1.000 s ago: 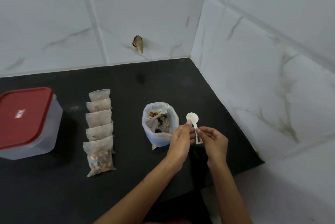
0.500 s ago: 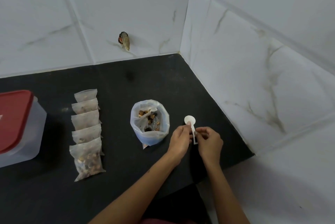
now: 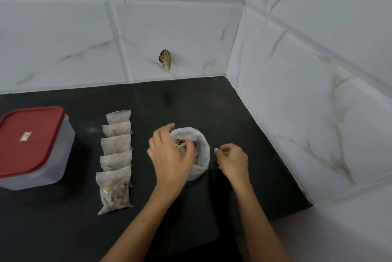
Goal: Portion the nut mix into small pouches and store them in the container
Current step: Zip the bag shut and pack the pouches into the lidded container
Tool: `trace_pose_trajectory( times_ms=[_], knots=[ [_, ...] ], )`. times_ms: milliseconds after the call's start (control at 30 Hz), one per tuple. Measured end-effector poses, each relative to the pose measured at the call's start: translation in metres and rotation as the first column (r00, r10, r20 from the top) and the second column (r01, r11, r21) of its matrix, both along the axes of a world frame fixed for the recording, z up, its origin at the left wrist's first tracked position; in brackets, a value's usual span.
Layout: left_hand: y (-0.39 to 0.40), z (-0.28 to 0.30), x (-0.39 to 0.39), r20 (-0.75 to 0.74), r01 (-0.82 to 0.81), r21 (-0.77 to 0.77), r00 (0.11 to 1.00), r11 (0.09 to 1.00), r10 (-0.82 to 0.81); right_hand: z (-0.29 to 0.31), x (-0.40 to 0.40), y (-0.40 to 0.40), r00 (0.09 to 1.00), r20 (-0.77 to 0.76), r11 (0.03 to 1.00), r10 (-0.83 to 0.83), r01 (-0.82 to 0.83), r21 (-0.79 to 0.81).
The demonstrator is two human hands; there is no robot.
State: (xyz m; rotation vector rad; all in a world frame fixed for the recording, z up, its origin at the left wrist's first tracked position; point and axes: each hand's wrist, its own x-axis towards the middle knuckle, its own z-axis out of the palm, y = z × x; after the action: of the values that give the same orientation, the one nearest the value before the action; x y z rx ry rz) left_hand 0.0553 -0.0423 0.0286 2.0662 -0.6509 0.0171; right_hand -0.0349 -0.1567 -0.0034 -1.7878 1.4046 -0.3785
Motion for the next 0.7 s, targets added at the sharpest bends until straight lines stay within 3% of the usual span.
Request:
trace_pose_trajectory(
  times_ms=[67, 133, 233, 367, 500, 633, 700],
  knots=[
    [0.004, -0.007, 0.024, -0.214, -0.018, 0.260, 0.974, 0.965, 0.076, 0.002, 0.019, -0.004, 0.988, -0.135, 0.991, 0.069, -0.053, 0.119],
    [0.010, -0.010, 0.041, -0.426, 0.126, 0.408, 0.902, 0.904, 0.066, 0.006, 0.030, -0.005, 0.968, -0.204, 0.960, 0.144, -0.087, 0.267],
    [0.018, -0.011, 0.051, -0.586, 0.256, 0.380, 0.810, 0.889, 0.017, 0.012, 0.043, -0.009, 0.965, -0.179, 0.921, 0.192, -0.114, 0.373],
    [0.019, -0.020, 0.047, -0.607, 0.149, 0.223, 0.795, 0.963, 0.018, 0.024, 0.056, -0.012, 0.977, -0.113, 0.920, 0.181, -0.128, 0.369],
    [0.013, -0.023, 0.044, -0.566, 0.107, 0.227, 0.824, 0.968, 0.041, 0.034, 0.066, -0.013, 0.957, -0.162, 0.934, 0.242, -0.184, 0.307],
    [0.005, -0.017, 0.053, -0.465, 0.072, 0.301, 0.881, 0.951, 0.080, 0.043, 0.080, -0.003, 0.895, -0.403, 0.972, 0.190, -0.229, -0.050],
    [0.004, -0.019, 0.053, -0.467, 0.040, 0.258, 0.880, 0.965, 0.088, 0.044, 0.083, 0.008, 0.913, -0.393, 0.972, 0.112, -0.183, -0.148]
  ],
)
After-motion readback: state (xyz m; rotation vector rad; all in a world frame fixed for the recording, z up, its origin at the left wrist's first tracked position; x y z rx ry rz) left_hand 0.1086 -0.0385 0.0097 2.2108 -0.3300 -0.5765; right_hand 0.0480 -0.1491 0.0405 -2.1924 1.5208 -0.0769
